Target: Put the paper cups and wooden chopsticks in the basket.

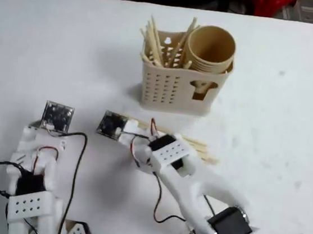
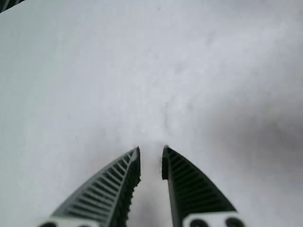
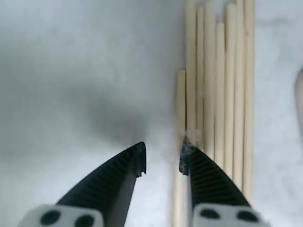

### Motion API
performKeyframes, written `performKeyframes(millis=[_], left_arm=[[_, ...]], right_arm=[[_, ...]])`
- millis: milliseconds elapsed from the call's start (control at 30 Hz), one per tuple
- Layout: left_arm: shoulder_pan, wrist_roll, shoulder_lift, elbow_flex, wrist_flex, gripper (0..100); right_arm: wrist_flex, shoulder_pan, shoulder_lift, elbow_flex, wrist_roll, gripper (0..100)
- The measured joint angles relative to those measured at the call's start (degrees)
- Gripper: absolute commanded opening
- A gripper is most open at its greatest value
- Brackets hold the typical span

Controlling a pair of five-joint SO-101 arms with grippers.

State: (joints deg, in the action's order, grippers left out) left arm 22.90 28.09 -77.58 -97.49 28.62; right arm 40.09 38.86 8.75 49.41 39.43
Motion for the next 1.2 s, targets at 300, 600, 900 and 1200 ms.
performKeyframes(millis=[300, 600, 900, 1200], left_arm=[[0.0, 0.0, 0.0, 0.0, 0.0, 9], [0.0, 0.0, 0.0, 0.0, 0.0, 9], [0.0, 0.0, 0.0, 0.0, 0.0, 9], [0.0, 0.0, 0.0, 0.0, 0.0, 9]], right_arm=[[3.9, -0.1, -0.4, -0.1, 0.0, 9.1], [5.9, 1.1, -0.4, -0.1, 0.0, 1.8], [5.9, 1.1, -0.4, -0.1, 0.0, 7.6], [6.7, 1.8, -1.8, -0.5, 0.0, 5.5]])
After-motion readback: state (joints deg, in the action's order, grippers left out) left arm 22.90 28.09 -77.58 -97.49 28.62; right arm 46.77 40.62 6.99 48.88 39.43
